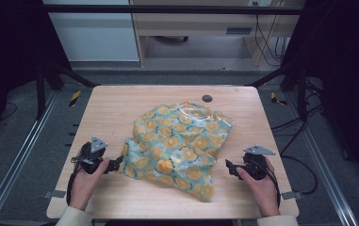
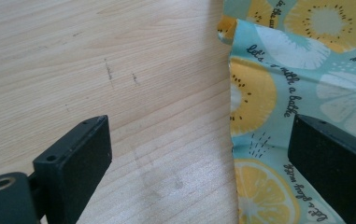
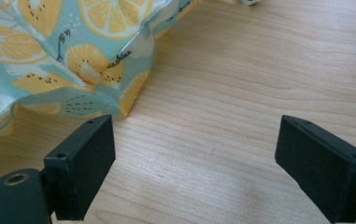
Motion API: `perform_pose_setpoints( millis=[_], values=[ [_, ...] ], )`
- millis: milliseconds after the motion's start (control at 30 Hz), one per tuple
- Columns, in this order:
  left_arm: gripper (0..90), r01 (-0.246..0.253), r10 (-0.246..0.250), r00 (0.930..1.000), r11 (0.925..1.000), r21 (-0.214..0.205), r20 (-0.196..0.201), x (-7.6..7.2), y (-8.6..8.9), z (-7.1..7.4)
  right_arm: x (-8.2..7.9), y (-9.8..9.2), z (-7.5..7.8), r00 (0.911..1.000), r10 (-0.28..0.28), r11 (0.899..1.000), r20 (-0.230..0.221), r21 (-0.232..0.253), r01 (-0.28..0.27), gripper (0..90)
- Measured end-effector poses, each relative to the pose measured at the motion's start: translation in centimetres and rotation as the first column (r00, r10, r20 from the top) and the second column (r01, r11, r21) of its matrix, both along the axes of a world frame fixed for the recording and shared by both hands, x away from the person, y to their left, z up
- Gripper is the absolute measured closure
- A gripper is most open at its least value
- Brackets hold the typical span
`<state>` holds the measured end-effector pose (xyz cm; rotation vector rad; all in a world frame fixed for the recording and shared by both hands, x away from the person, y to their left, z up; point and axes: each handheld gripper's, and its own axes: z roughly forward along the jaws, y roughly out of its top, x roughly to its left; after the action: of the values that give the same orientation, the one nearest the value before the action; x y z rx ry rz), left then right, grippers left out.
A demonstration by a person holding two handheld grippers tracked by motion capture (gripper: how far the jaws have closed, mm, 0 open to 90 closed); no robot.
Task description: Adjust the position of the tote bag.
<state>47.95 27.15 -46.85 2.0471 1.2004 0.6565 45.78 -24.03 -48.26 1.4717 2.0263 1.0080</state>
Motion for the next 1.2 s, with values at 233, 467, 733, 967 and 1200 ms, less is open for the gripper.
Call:
perform_pose_setpoints(
  millis=[233, 467, 733, 967, 1200],
  values=[
    [6.5, 0.005, -0.005, 1.0000, 1.0000, -0.002, 0.002, -0.1, 0.0, 0.1, -0.1, 0.0, 0.1, 1.0000, 0.000, 1.000, 0.003, -0.003, 0.000, 14.3],
    [6.5, 0.004, -0.004, 1.0000, 1.0000, 0.002, 0.004, -0.1, -0.1, 0.1, -0.1, 0.1, 0.2, 1.0000, 0.007, 1.000, -0.003, 0.001, -0.007, 16.5],
    [6.5, 0.003, -0.003, 1.0000, 1.0000, 0.008, 0.008, -0.3, -0.1, 0.1, 0.2, 1.3, 1.9, 0.9990, 0.043, 0.999, 0.011, -0.013, -0.043, 18.1],
    [6.5, 0.008, -0.008, 0.9999, 0.9998, 0.017, 0.009, -0.4, -0.3, 0.0, 2.3, 2.2, 4.3, 0.9973, 0.061, 0.997, 0.042, -0.040, -0.059, 17.7],
    [6.5, 0.009, -0.009, 0.9999, 0.9997, 0.023, 0.009, -0.4, -0.3, 0.0, 5.4, 2.7, 5.6, 0.9985, 0.050, 0.998, 0.025, -0.047, -0.049, 15.7]
  ],
)
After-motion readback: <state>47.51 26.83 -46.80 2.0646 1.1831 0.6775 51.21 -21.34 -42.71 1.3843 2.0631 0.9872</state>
